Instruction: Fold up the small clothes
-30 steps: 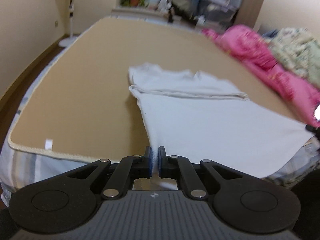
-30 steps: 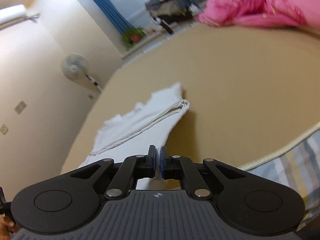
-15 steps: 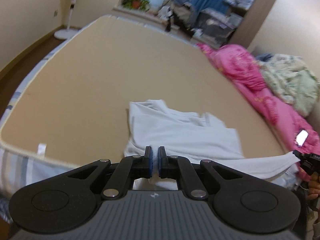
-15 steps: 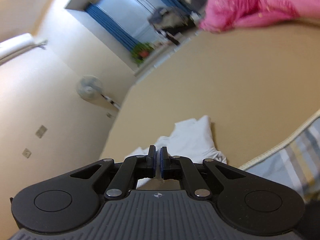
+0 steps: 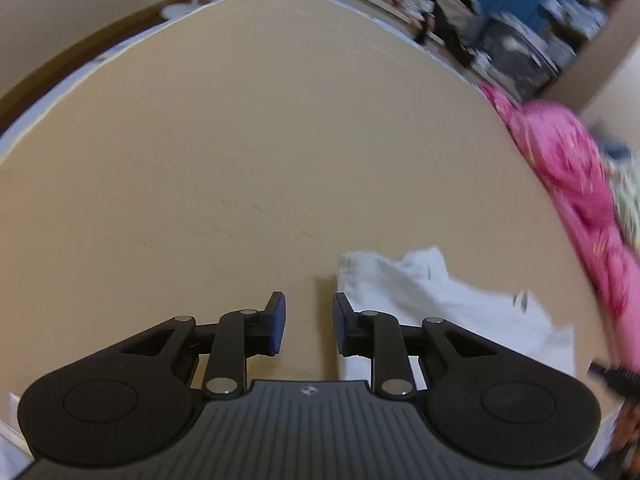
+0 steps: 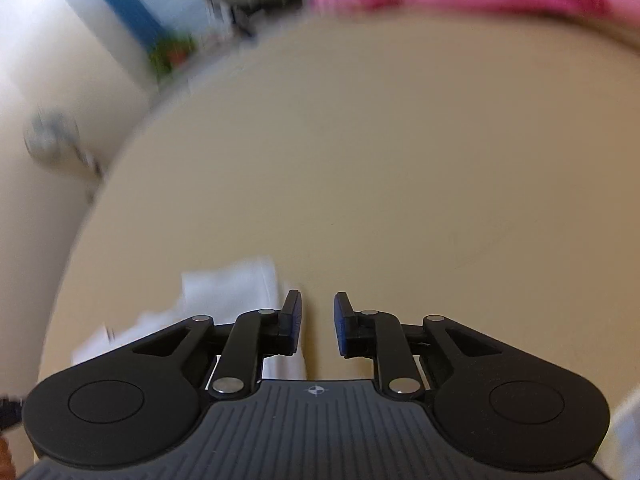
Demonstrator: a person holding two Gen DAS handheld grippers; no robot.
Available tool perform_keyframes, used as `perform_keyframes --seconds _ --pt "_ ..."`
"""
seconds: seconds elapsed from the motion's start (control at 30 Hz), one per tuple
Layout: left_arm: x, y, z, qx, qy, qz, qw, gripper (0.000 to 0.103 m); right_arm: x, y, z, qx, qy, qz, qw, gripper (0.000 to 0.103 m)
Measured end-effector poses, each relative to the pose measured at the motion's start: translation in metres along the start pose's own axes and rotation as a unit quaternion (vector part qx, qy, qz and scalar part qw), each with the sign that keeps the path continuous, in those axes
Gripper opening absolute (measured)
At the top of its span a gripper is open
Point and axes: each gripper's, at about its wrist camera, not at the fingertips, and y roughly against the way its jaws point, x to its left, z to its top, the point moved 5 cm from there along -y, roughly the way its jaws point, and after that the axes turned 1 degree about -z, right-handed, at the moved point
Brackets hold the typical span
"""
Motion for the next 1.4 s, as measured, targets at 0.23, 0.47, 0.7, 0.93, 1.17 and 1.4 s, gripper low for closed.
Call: perform_keyframes --seconds 0.23,0.47,0.7,0.93,1.17,1.4 --pt "-0.023 -0.023 -0.002 0.016 -0.053 -0.012 0.9984 0.048 0.026 -0.025 -0.006 0.022 0.073 0.036 0.996 0.037" --pt "-0.042 -0.054 -0.004 0.02 -0.047 -0.007 0.9987 0.049 0.047 -0.052 0.005 0.015 0.081 0.045 0.996 0.038" --pt "-0.047 -0.055 0.004 -0.006 -0.054 0.006 0.9985 0.004 0.059 -0.058 0.016 -0.026 0.092 0.045 0.994 0.002" --pt "-0.054 -0.032 0.023 -0.101 -0.038 0.002 0.9942 0.004 0.066 -0.025 0.039 -0.152 0.07 0.039 0.985 0.001" --pt "-0.046 -0.076 0.016 -0.035 -0.044 0.057 0.9968 0.005 0.059 -0.086 0.033 -0.073 0.064 -0.061 0.993 0.001" --pt "-0.027 -0.064 0.017 -0.017 0.001 0.035 0.9992 0.021 0.053 -0.093 0.024 -0.04 0.03 -0.099 0.994 0.019"
